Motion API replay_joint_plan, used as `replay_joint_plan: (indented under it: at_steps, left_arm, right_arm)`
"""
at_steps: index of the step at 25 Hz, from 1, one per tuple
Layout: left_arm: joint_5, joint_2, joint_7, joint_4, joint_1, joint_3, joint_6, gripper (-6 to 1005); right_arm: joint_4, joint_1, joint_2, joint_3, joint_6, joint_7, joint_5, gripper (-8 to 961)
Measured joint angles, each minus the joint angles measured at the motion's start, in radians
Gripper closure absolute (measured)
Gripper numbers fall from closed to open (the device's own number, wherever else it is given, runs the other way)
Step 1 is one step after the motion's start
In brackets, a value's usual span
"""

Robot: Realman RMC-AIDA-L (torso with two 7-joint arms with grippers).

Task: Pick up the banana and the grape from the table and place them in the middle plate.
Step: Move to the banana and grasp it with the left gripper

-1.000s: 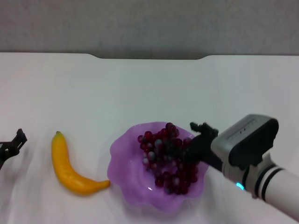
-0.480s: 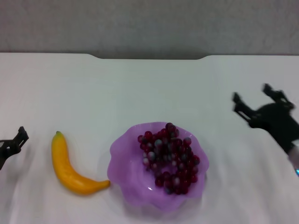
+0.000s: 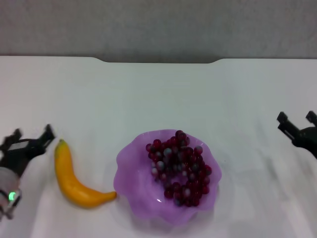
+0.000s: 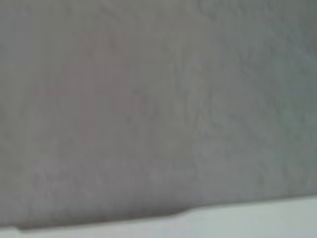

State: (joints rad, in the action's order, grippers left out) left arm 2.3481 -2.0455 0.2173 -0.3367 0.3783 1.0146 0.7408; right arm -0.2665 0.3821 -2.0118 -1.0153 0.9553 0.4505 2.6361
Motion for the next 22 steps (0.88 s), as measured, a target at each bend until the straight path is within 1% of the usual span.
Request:
replay_joint_plan:
  at_steps: [3, 6, 8, 10, 11, 12, 15, 16, 18, 19, 21, 22]
  left_arm:
    - [0.001, 0.005, -0.021, -0.106, -0.035, -0.050, 0.002, 177]
    - [0.001, 0.012, -0.102, -0.231, -0.068, -0.042, -0.033, 178]
    - [0.000, 0.021, -0.166, -0.344, -0.086, -0.014, -0.122, 178]
    - [0.000, 0.028, -0.249, -0.468, -0.102, 0.040, -0.274, 179]
    - [0.001, 0.029, -0.306, -0.537, -0.113, 0.080, -0.380, 179]
    - [0.000, 0.026, -0.374, -0.610, -0.130, 0.129, -0.491, 179]
    - [0.001, 0.011, -0.492, -0.777, -0.187, 0.247, -0.741, 180]
    - [0.000, 0.009, -0.516, -0.831, -0.207, 0.285, -0.835, 180]
    - [0.003, 0.011, -0.526, -0.902, -0.226, 0.335, -0.941, 181]
    - [0.013, 0.012, -0.528, -0.952, -0.238, 0.377, -1.029, 181]
    - [0.037, 0.010, -0.523, -1.011, -0.254, 0.436, -1.141, 182]
    - [0.069, 0.009, -0.509, -1.050, -0.262, 0.478, -1.228, 182]
  right_arm:
    - [-0.002, 0.012, 0.000, 0.033, -0.065, 0.000, 0.004, 50]
    - [0.000, 0.029, -0.001, 0.064, -0.096, -0.009, 0.003, 50]
    - [-0.002, 0.031, -0.001, 0.070, -0.107, -0.015, 0.000, 50]
    - [-0.003, 0.032, -0.002, 0.069, -0.114, -0.016, -0.005, 50]
    - [-0.003, 0.032, -0.002, 0.068, -0.117, -0.015, -0.007, 50]
    - [-0.002, 0.032, -0.002, 0.068, -0.119, -0.014, -0.008, 50]
    - [-0.002, 0.039, 0.000, 0.071, -0.133, -0.014, -0.008, 50]
    - [-0.002, 0.040, 0.000, 0.071, -0.139, -0.015, -0.008, 50]
    - [-0.003, 0.040, -0.001, 0.071, -0.144, -0.015, -0.006, 50]
    - [-0.003, 0.040, -0.001, 0.071, -0.144, -0.015, -0.004, 50]
    - [-0.002, 0.041, -0.001, 0.071, -0.149, -0.015, -0.001, 50]
    - [-0.002, 0.041, -0.001, 0.071, -0.151, -0.015, -0.001, 50]
